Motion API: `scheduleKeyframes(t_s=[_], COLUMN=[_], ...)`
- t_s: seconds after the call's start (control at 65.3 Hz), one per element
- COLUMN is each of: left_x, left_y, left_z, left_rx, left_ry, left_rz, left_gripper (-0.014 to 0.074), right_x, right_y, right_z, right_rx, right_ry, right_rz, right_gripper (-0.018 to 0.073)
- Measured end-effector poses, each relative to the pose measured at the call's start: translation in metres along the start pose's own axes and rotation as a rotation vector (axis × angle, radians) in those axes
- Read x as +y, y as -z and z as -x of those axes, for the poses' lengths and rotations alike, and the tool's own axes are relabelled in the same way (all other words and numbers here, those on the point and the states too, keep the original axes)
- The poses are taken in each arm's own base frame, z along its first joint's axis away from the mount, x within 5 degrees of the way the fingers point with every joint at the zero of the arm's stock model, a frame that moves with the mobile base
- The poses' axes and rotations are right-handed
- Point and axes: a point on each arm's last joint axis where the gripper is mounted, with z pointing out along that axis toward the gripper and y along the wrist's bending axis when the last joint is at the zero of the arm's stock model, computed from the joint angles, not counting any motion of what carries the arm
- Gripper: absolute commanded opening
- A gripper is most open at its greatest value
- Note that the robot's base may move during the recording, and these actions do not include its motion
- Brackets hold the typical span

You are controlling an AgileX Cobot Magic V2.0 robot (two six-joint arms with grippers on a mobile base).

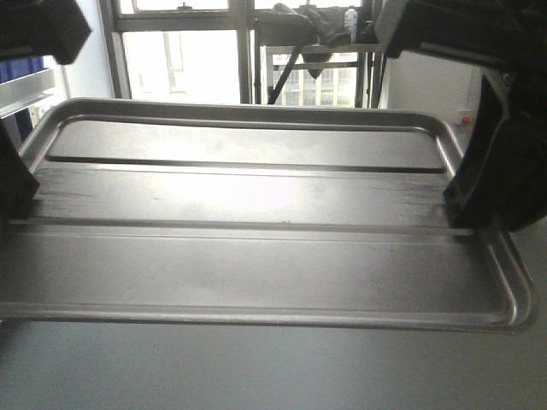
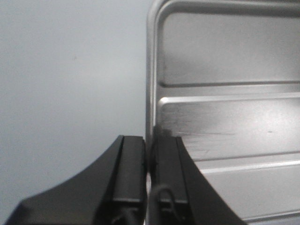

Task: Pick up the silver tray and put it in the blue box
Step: 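Hold the tray level with both grippers while the base turns away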

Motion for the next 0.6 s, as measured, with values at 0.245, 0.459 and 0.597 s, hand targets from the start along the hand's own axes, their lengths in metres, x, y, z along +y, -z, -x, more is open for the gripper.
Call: scheduleKeyframes(t_s=[0.245,0.459,0.597], left_x=[0.0,0.0,0.0], left_y=[0.0,0.0,0.0], left_z=[0.0,0.0,0.0], left_rx=[0.0,0.0,0.0], left_ry=[0.0,0.0,0.0], left_rz=[0.0,0.0,0.0], left_gripper=[-0.0014,-0.0014,-0.0014], right_x=[0.0,0.0,0.0], right_y=[0.0,0.0,0.0], right_z=[0.0,0.0,0.0], right_rx=[0.0,0.0,0.0], right_ry=[0.0,0.0,0.0], right_rz=[0.0,0.0,0.0], right_gripper=[0.005,0.005,0.005])
